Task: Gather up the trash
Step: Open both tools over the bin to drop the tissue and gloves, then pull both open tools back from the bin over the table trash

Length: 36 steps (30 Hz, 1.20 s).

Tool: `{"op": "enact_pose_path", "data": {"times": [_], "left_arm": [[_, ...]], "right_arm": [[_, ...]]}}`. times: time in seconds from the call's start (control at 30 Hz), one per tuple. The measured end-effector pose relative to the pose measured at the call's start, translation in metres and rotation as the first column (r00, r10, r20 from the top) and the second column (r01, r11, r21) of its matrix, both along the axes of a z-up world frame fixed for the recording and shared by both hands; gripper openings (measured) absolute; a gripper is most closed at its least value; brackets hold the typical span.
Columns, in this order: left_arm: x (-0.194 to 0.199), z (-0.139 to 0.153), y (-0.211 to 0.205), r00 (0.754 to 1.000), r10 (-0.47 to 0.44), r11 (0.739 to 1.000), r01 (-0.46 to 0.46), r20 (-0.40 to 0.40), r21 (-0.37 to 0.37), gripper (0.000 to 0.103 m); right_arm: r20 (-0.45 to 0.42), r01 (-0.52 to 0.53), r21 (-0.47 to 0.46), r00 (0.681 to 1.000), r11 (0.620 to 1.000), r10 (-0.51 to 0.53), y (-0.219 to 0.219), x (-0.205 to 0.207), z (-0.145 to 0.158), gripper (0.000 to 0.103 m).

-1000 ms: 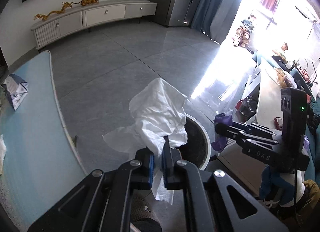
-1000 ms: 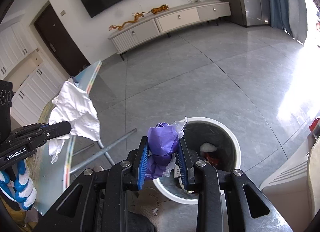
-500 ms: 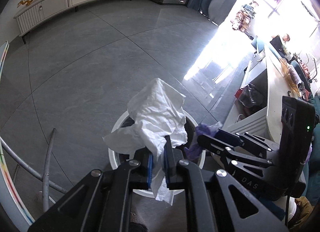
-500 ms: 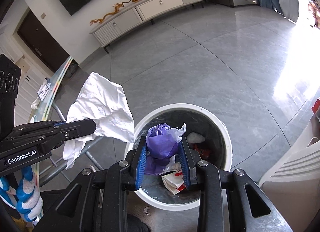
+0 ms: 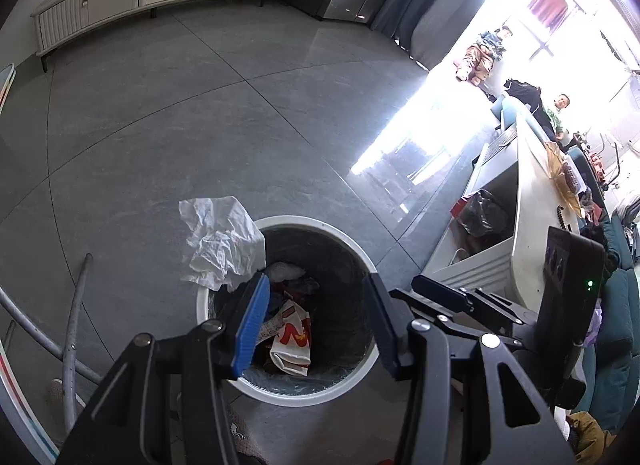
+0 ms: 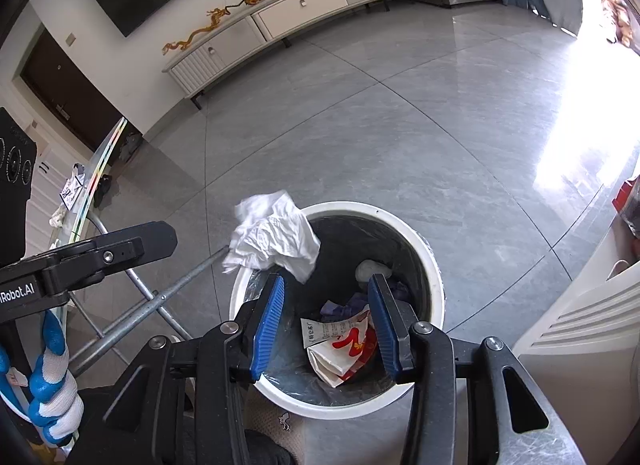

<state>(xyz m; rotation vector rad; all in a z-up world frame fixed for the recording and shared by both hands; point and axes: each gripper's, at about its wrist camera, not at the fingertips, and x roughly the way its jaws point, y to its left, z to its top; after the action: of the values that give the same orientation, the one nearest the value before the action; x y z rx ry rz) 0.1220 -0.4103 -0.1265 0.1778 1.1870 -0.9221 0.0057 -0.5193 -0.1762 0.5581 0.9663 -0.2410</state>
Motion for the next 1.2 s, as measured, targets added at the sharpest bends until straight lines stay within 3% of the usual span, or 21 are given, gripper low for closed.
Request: {"op": "enact_pose_path", "data": {"times": [0.63, 1.2], "left_arm": [[-0.016, 0.089, 0.082, 0.995, 0.044, 0.986, -0.028, 0.09, -0.165, 0.047], [-0.049, 0.154, 0.166, 0.969, 0.131, 0.959, -0.07, 0.21, -0.275, 0.047]], "right_arm": [[0.077, -0.008, -0.053, 0.997, 0.999, 0.012, 0.034, -0.017, 0.048, 0.047], [0.185, -0.047, -0.183, 0.979, 0.982, 0.081, 0.089, -0.035, 0.141, 0.049]]}}
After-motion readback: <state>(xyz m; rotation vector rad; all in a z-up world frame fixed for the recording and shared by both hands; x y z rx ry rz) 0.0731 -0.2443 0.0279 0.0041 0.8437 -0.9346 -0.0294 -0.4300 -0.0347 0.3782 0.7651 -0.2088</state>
